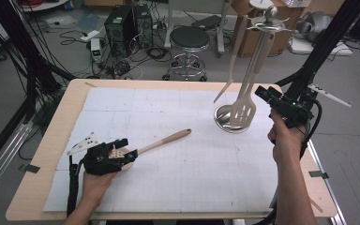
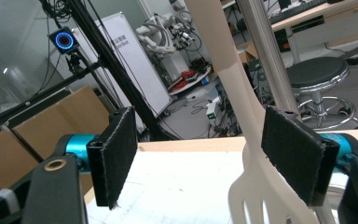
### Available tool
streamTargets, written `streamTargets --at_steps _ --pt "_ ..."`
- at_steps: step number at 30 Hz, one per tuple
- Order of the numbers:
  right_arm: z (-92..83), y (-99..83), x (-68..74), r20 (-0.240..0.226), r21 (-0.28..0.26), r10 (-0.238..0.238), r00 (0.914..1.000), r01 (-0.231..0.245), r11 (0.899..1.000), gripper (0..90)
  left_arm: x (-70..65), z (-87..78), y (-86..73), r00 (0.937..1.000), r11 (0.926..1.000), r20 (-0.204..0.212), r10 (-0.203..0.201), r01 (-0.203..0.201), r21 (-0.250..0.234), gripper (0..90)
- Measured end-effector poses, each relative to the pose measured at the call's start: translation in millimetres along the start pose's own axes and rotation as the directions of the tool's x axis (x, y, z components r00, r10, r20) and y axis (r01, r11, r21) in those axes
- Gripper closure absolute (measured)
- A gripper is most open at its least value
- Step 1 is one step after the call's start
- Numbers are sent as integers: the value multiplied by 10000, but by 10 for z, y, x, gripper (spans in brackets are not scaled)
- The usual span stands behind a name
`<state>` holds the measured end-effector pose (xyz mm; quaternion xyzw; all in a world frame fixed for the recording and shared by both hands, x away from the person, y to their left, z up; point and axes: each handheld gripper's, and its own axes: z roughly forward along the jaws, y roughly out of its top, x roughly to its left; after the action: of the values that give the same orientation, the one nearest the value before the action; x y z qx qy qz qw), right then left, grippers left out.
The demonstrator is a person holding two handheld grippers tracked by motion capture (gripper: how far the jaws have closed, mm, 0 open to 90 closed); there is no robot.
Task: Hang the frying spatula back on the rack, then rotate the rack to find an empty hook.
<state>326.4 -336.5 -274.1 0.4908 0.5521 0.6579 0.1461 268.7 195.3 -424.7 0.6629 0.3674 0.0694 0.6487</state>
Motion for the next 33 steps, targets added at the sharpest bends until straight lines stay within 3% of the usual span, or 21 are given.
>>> streamTargets --at_steps 11,16,20,27,33 --pt "11 19 14 -138 -220 242 9996 -245 9995 266 7 -2 15 10000 9999 -10 -24 24 -124 250" --pt "17 110 78 -253 -682 153 9996 -170 9975 293 3 16 14 10000 10000 39 13 -13 -55 250" --pt "20 176 133 -555 -1615 17 9985 -106 9868 433 -5 10 15 10000 10000 28 6 -6 -77 250" --pt "87 260 173 -471 -1964 -38 9989 -55 9805 612 5 -31 12 10000 9999 -37 -30 29 -120 250" --pt "146 310 143 -584 -2462 258 9980 -395 9684 792 -18 -30 9 9999 9997 110 99 -97 -242 252"
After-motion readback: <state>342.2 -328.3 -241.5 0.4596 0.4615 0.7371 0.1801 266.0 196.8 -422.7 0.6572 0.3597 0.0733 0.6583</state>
